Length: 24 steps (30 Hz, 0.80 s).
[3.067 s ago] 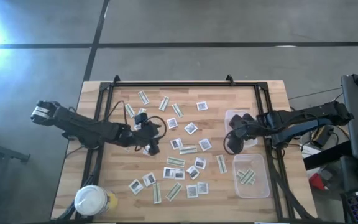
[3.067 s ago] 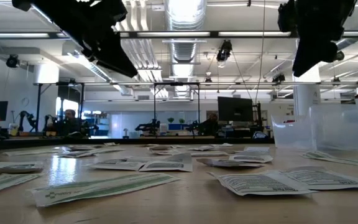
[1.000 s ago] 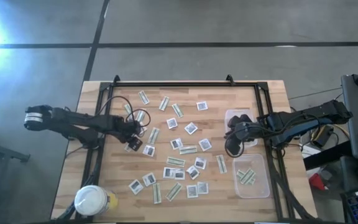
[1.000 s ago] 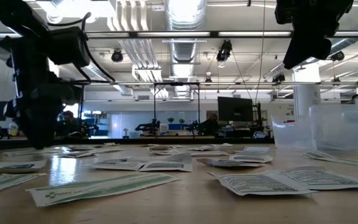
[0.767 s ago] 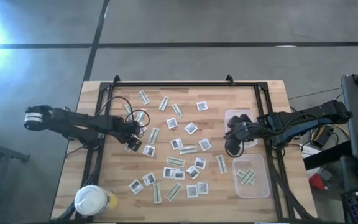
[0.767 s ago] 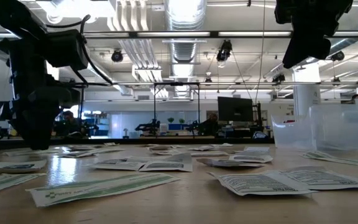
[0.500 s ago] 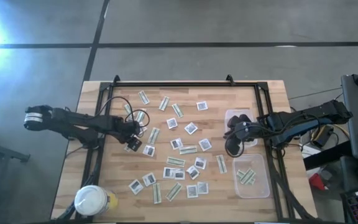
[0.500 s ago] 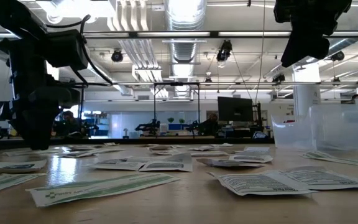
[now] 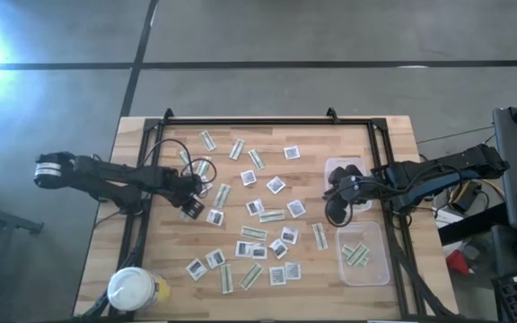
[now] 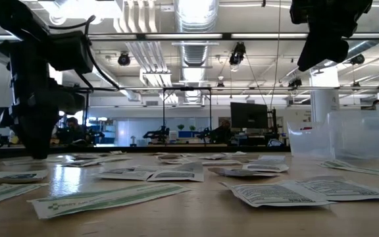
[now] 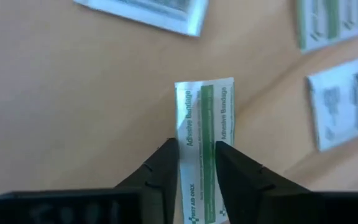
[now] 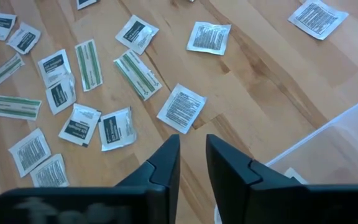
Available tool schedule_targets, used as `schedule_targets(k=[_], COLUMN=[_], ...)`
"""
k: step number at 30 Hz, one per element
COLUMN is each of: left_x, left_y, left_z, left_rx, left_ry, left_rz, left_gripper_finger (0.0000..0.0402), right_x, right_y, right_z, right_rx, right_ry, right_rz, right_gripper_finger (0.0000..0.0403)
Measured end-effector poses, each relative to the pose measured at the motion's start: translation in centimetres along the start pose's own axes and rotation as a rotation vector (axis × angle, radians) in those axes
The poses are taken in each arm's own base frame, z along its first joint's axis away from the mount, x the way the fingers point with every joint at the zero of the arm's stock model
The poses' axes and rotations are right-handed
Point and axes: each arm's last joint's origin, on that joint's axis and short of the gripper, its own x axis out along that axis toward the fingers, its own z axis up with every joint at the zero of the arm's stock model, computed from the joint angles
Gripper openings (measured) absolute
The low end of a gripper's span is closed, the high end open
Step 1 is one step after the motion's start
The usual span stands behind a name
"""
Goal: Pick & Place First Aid Supplies
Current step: Put the bandage pack into the bottom bin
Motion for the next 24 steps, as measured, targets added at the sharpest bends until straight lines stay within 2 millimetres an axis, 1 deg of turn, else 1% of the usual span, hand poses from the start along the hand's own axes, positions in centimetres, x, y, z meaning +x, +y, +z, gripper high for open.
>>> schedule_targets(k=[4,10,16,20,24], left_x=[-0.33,-0.62,-0.63,-0.63,-0.63], left_y=[-0.40,-0.66,-0.69,-0.68,-0.69], left_z=[0.22,0.43,0.38,0.40,0.41], left_rx=[0.013,0.030,0.054,0.066,0.084], left_ry=[0.006,0.001,0.013,0.009,0.005], left_rz=[-0.031,-0.042,-0.053,-0.051,-0.050], left_gripper_finger=[0.0070,0.0038,0.0016,0.0018,0.0042], right_x=[0.01,0.01,0.01,0.01,0.01], right_y=[0.00,-0.01,0.00,0.00,-0.01], right_z=[-0.01,0.00,-0.01,-0.01,0.00], right_rx=[0.000,0.000,0.000,0.000,0.000], right_ry=[0.000,0.000,0.000,0.000,0.000], right_rz=[0.000,0.000,0.000,0.000,0.000], right_gripper_finger=[0.0079,0.0069,0.0063,0.0068,0.0074])
